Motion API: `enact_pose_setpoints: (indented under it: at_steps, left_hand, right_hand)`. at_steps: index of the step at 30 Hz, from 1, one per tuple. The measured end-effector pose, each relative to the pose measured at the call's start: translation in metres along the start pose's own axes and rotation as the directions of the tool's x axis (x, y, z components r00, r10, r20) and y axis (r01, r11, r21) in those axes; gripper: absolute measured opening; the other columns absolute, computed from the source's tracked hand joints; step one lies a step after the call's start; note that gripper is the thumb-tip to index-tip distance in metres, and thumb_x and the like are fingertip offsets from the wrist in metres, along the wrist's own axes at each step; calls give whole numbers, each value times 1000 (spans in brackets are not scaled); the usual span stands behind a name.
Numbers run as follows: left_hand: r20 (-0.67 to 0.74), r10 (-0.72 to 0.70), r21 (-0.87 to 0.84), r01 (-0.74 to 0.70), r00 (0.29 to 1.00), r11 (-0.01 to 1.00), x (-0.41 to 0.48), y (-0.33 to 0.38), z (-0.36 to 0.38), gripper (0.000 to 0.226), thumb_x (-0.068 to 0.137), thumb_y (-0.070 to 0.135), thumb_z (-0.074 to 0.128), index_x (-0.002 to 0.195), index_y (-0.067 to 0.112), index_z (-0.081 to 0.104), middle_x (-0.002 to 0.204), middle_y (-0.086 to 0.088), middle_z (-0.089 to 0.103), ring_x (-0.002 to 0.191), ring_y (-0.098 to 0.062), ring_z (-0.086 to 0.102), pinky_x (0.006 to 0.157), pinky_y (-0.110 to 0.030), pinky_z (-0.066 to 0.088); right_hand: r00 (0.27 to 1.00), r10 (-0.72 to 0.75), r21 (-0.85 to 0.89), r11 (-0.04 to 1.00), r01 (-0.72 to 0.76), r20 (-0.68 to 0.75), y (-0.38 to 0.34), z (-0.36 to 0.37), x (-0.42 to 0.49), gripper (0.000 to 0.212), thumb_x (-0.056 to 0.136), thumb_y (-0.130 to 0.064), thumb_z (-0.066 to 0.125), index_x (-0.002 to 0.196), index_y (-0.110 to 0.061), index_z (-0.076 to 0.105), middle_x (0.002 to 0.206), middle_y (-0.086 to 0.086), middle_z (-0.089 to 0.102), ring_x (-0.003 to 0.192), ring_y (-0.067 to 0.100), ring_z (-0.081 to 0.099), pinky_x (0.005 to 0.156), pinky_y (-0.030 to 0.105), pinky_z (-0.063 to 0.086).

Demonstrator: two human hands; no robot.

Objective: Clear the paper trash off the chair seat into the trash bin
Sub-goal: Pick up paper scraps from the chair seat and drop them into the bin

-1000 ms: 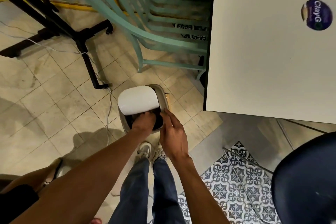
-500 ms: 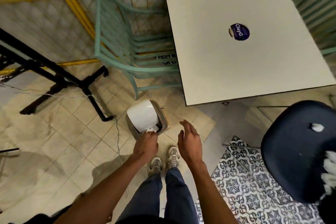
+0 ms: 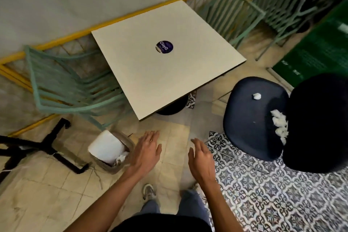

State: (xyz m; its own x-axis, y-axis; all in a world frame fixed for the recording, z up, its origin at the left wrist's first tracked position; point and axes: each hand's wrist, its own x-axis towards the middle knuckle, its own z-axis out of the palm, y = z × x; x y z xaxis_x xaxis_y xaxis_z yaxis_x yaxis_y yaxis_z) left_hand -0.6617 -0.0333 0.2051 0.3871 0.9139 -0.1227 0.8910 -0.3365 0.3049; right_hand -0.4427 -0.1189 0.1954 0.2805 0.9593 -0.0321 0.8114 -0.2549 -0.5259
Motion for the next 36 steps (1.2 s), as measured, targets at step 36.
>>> enact_pose_setpoints:
  at_steps: [36]
  left_hand:
    - [394, 529, -57, -554, 752, 831, 352, 483, 190, 38, 100, 28, 57, 138, 19, 57, 134, 0, 63, 124, -23, 60, 97, -41, 55]
  right_hand:
    - [745, 667, 28, 744, -667, 4, 465, -200, 170, 38, 102, -20, 56, 140, -16, 54, 138, 12, 61, 112, 40, 67, 87, 47, 55]
